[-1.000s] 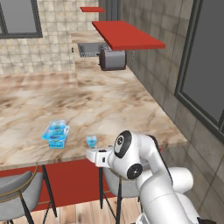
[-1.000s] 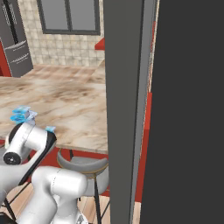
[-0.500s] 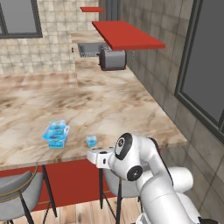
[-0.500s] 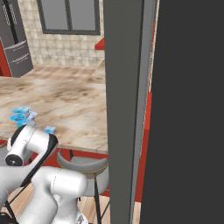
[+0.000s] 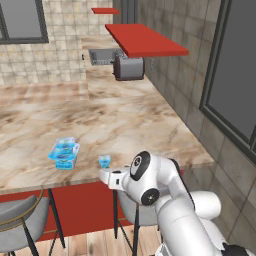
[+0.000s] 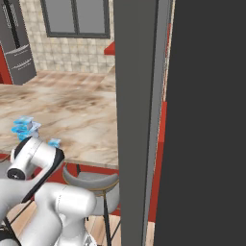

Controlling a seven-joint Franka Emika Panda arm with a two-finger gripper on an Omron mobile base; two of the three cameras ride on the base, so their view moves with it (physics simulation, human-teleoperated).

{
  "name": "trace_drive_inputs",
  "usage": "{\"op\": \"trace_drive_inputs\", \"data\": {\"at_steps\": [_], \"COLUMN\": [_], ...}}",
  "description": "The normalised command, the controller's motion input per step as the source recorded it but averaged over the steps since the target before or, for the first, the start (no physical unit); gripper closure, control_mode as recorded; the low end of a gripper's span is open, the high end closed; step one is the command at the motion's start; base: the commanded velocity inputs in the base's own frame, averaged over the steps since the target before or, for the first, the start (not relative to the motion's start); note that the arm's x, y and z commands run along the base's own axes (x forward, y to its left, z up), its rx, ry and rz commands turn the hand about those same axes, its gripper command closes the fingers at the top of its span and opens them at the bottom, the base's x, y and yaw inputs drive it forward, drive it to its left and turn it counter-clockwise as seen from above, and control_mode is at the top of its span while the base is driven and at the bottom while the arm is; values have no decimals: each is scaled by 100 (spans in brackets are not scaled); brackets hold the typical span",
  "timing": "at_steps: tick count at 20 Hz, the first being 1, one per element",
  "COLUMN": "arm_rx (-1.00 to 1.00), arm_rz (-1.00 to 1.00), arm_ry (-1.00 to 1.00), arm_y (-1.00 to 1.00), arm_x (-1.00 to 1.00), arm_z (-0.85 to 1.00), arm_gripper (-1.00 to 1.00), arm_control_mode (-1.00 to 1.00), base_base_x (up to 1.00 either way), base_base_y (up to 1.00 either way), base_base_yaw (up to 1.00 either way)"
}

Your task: Stack the yogurt containers by placing the smaller containers on top of the larger containers.

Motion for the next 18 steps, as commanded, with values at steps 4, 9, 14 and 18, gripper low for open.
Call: {"op": "trace_drive_inputs", "data": {"at_steps": [4, 9, 14, 18], "arm_rx": [0, 0, 0, 0], "arm_rz": [0, 0, 0, 0], "arm_ry": [0, 0, 0, 0], "arm_y": [0, -1, 0, 0], "arm_x": [30, 22, 4, 1], "arm_z": [-6, -15, -28, -24], "arm_gripper": [-100, -100, -100, -100], "arm_control_mode": [-100, -100, -100, -100], "base_base_x": [0, 0, 0, 0], "base_base_y": [0, 0, 0, 0], "base_base_yaw": [0, 0, 0, 0]}}
